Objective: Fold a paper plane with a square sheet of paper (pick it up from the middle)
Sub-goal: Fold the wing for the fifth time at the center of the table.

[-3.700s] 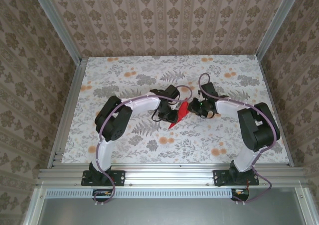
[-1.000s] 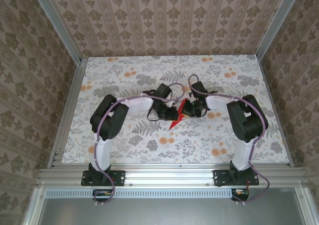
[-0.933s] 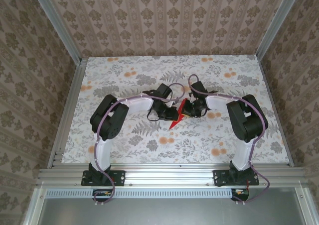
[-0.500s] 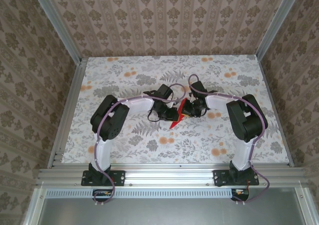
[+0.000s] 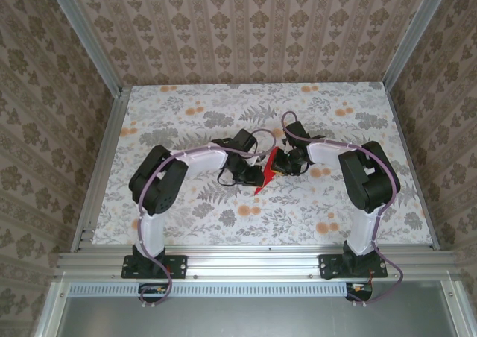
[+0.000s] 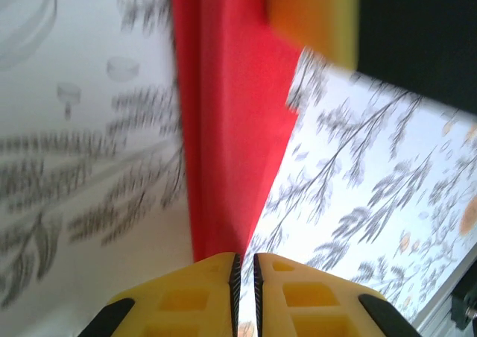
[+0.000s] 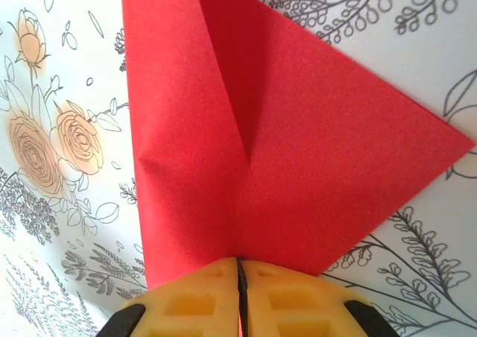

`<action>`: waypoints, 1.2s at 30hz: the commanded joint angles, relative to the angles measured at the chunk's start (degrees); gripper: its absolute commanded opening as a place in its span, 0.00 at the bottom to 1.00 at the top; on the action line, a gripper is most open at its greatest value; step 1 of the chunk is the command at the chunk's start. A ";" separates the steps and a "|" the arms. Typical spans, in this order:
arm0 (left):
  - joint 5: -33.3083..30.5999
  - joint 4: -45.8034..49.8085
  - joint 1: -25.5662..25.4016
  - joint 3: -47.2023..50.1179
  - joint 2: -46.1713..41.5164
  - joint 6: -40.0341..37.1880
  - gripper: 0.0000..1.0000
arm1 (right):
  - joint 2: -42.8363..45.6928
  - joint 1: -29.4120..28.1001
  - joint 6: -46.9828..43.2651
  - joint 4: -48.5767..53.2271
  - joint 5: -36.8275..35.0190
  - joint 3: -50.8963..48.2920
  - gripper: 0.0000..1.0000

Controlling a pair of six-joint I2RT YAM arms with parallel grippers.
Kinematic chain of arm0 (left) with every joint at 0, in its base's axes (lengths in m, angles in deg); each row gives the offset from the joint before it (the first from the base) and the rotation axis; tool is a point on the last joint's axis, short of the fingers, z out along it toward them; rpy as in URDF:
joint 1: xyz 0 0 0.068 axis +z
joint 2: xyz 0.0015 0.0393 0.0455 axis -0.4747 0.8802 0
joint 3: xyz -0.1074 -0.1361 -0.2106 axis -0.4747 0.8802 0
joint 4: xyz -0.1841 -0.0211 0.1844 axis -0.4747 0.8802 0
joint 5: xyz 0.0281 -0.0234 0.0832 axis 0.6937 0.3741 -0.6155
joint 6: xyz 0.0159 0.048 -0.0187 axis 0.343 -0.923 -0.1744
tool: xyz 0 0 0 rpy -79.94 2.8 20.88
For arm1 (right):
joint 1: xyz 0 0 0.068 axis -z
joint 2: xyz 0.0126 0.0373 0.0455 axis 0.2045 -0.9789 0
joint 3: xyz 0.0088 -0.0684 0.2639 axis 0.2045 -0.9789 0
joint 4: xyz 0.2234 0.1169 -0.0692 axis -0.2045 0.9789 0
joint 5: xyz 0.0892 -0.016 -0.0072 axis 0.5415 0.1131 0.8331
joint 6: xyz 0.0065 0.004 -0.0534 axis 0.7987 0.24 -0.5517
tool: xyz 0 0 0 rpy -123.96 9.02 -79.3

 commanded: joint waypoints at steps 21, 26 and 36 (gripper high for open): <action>-2.99 -3.56 -0.38 -1.29 -0.76 2.36 0.19 | -7.77 0.75 0.40 5.27 -13.65 -3.62 0.10; -4.16 -3.66 -0.14 -2.26 1.19 2.42 0.17 | -8.14 0.84 0.32 5.27 -13.45 -3.46 0.10; -6.97 -0.37 -0.04 0.25 1.79 3.24 0.16 | -8.69 0.98 0.44 5.18 -13.66 -3.59 0.10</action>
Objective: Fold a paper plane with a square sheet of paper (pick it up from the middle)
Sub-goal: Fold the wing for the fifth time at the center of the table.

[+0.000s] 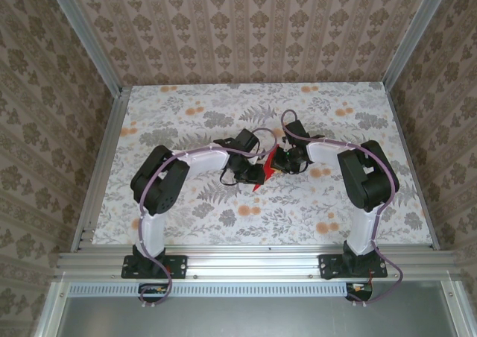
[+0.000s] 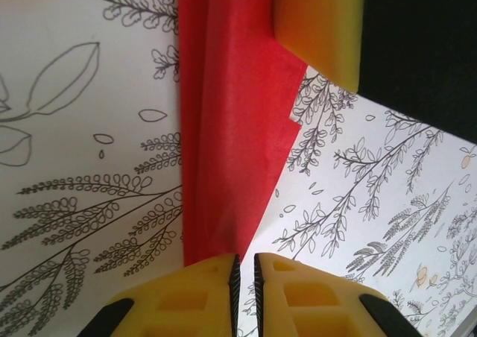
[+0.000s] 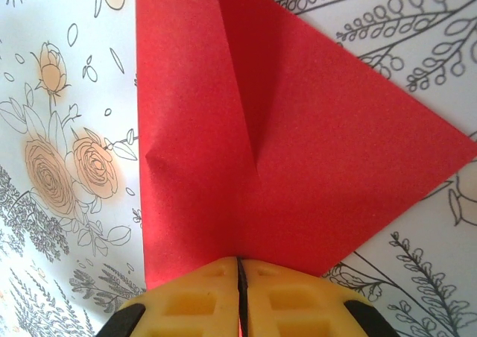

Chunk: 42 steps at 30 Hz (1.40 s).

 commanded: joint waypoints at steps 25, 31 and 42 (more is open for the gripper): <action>3.32 -2.40 2.48 -1.53 -2.87 4.67 0.19 | -8.29 1.24 0.57 6.69 -13.05 -4.57 0.10; 4.10 -1.83 2.42 -2.99 1.08 4.69 0.18 | -8.43 1.23 0.49 6.82 -12.97 -4.60 0.10; 1.07 3.12 2.02 -2.23 4.13 4.12 0.17 | -8.96 1.32 0.71 7.40 -13.48 -4.15 0.10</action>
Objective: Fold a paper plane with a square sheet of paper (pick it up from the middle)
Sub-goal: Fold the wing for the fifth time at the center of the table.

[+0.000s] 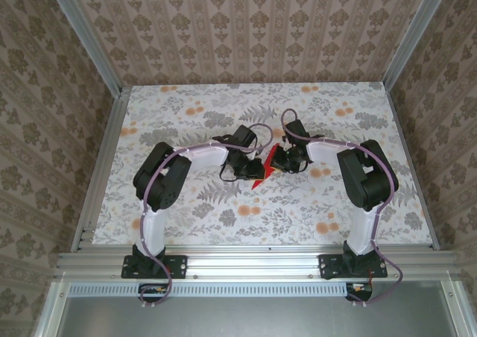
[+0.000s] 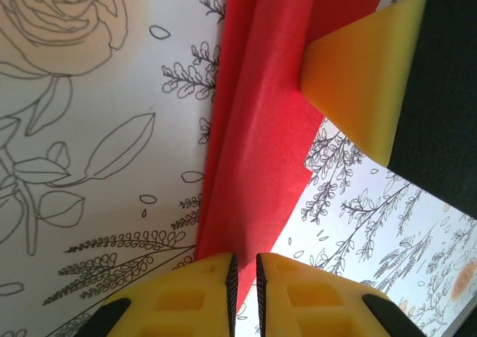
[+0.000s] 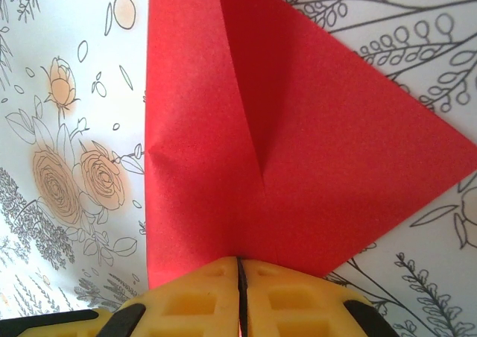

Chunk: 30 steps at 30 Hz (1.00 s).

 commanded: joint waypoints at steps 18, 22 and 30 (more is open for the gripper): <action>-2.27 8.64 -1.66 8.95 -5.63 0.55 0.17 | -9.53 1.09 1.70 9.67 -14.54 -2.96 0.10; -2.83 9.91 -1.93 9.61 -5.72 0.26 0.17 | -9.51 1.10 1.79 9.58 -14.63 -3.21 0.10; -2.76 12.41 -3.21 10.85 -5.93 -0.28 0.18 | -9.46 1.07 1.70 9.49 -14.73 -3.33 0.10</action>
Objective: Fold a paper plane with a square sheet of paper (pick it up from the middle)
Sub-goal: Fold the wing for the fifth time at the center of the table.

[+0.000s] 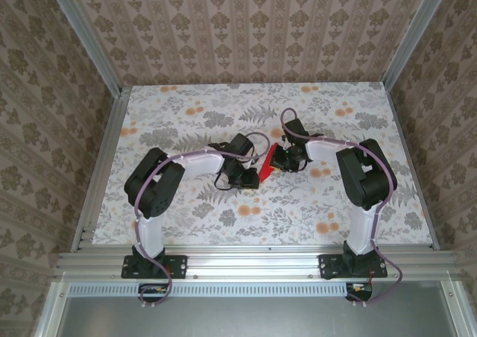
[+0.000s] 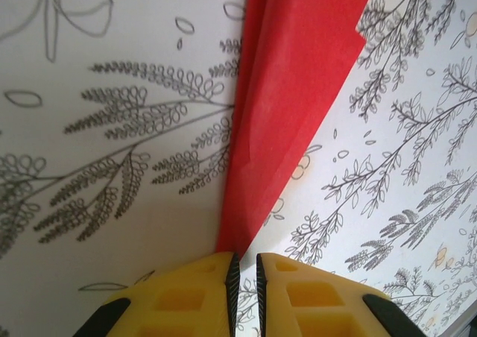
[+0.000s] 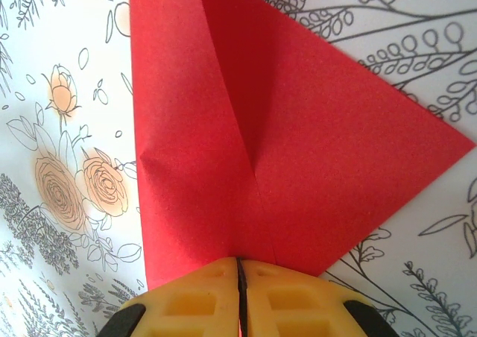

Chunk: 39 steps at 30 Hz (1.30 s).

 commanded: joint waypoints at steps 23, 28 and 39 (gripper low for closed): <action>-3.93 -3.47 0.57 -7.09 1.75 0.99 0.16 | -8.51 1.10 0.14 7.70 -13.57 -5.32 0.10; -5.26 -3.36 0.78 -7.12 4.32 1.01 0.15 | -8.42 1.07 -0.03 7.60 -13.43 -5.47 0.10; -6.66 -0.91 1.04 -0.57 4.35 1.63 0.11 | -5.80 1.22 -0.44 5.06 -10.85 -6.26 0.11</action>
